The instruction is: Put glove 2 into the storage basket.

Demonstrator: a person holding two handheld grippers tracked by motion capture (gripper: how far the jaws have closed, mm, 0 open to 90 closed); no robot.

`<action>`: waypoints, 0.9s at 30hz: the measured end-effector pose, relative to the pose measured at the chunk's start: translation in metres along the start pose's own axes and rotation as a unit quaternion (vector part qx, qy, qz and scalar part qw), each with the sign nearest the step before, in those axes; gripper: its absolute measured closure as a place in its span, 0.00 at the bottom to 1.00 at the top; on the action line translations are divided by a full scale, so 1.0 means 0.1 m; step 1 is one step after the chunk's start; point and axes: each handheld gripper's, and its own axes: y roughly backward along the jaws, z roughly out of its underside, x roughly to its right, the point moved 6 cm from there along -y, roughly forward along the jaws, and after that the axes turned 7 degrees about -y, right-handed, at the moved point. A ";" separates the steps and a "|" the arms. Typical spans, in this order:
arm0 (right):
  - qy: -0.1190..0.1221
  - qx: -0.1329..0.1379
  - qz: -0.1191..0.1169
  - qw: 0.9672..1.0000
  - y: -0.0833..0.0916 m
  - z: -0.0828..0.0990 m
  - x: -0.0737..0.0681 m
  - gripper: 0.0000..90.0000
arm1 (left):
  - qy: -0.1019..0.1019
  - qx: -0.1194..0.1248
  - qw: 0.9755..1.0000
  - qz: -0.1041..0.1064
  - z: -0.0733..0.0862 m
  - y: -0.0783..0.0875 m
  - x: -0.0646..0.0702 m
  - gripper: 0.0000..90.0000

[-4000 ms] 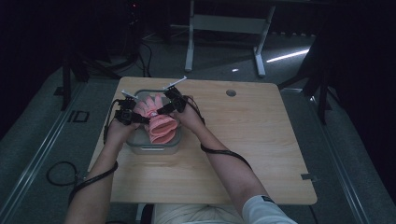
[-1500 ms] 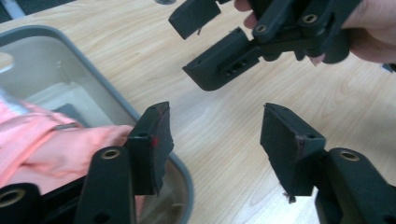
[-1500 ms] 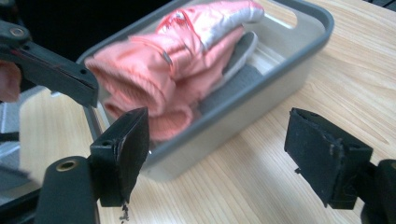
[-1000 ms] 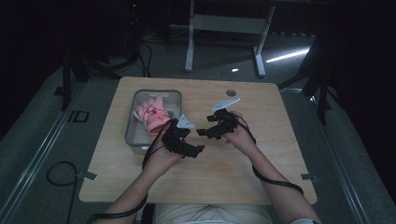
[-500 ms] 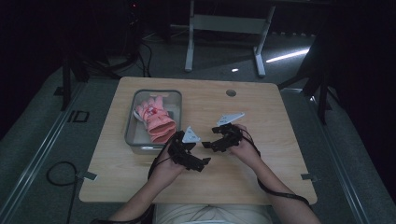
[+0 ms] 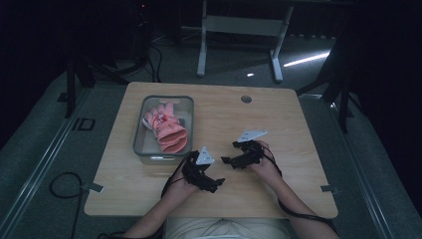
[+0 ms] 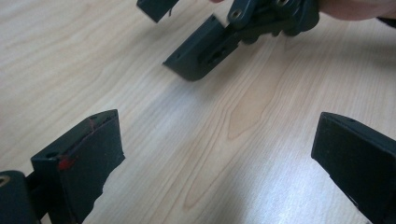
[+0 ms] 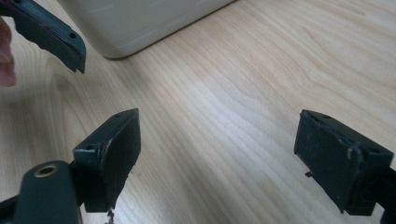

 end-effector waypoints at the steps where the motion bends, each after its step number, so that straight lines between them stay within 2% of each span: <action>1: -0.001 0.000 0.002 1.000 0.00 0.02 0.01 0.16 | 0.000 -0.002 1.000 0.001 0.02 -0.01 0.00 0.02; 8: -0.008 -0.003 0.028 1.000 0.01 0.17 0.11 0.16 | -0.008 -0.003 1.000 0.002 0.07 -0.07 0.07 0.02; 11: -0.009 0.006 0.033 0.999 0.05 0.21 0.14 0.16 | -0.022 -0.007 1.000 -0.001 0.10 -0.10 0.11 0.02; 13: -0.011 0.006 0.037 0.999 0.06 0.23 0.15 0.16 | -0.026 -0.002 1.000 -0.003 0.11 -0.11 0.13 0.02; 16: -0.014 0.001 0.044 0.999 0.07 0.29 0.18 0.16 | -0.025 -0.002 1.000 0.000 0.13 -0.12 0.14 0.02; 19: -0.018 0.011 0.043 0.999 0.09 0.33 0.21 0.16 | -0.018 -0.001 1.000 0.005 0.15 -0.14 0.14 0.02; 22: -0.019 0.012 0.041 0.999 0.09 0.37 0.23 0.16 | -0.020 -0.002 1.000 0.004 0.17 -0.15 0.14 0.02; 27: -0.018 0.030 0.044 0.998 0.12 0.36 0.23 0.16 | -0.018 -0.005 1.000 -0.001 0.20 -0.17 0.14 0.02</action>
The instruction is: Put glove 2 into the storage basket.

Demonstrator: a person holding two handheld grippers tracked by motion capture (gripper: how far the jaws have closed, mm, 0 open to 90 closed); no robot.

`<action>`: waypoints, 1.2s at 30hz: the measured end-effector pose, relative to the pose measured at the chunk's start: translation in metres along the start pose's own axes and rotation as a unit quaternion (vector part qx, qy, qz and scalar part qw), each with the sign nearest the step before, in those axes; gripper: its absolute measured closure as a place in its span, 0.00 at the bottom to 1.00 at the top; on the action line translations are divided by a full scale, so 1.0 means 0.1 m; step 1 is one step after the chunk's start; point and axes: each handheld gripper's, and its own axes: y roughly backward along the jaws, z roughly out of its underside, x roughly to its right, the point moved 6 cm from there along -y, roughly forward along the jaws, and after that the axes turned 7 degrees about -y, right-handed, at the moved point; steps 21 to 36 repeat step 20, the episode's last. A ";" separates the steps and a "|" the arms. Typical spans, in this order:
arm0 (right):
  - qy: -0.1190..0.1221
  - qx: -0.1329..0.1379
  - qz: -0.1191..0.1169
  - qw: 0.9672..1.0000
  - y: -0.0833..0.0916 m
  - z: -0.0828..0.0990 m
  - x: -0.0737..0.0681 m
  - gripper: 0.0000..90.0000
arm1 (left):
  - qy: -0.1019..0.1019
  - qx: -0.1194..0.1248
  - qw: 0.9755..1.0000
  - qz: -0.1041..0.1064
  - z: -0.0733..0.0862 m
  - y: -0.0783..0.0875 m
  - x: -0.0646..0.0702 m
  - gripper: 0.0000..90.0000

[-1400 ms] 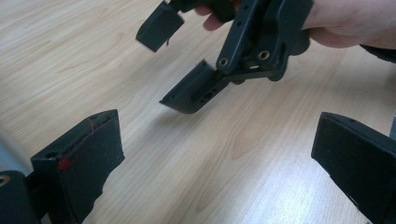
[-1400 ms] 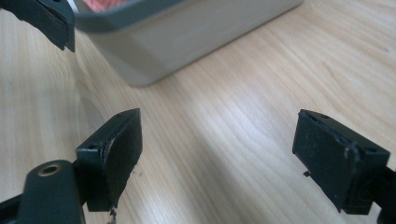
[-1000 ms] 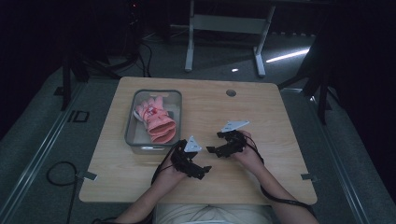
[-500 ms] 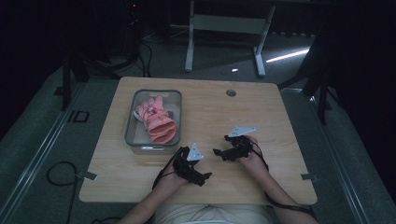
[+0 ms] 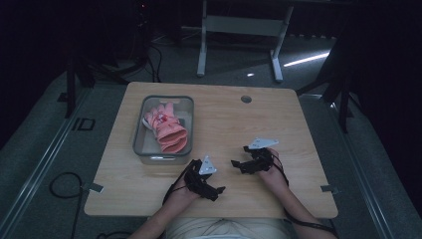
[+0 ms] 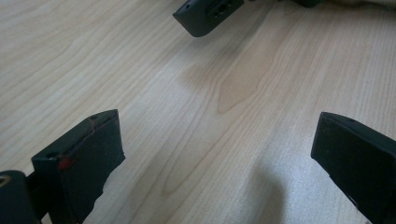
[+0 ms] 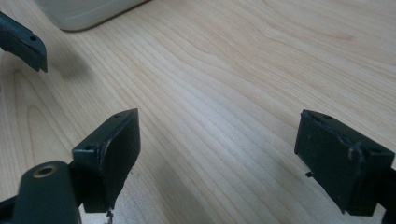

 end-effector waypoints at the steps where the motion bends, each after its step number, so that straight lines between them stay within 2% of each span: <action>1: -0.001 0.002 0.002 1.000 0.00 0.00 0.00 0.16 | 0.001 0.003 1.000 0.000 0.00 0.01 0.00 0.02; 6: -0.005 0.008 0.010 1.000 0.02 0.00 0.02 0.16 | 0.007 0.010 1.000 -0.005 0.01 0.02 -0.02 0.02; 14: -0.011 0.007 0.014 1.000 0.01 0.00 0.03 0.16 | -0.003 0.010 1.000 -0.013 0.02 0.01 -0.01 0.02; 19: -0.009 0.003 0.015 1.000 0.01 0.00 0.03 0.16 | 0.003 0.012 1.000 -0.011 0.02 0.01 -0.02 0.02; 36: -0.009 0.003 0.015 1.000 0.01 0.00 0.03 0.16 | 0.003 0.012 1.000 -0.011 0.02 0.01 -0.02 0.02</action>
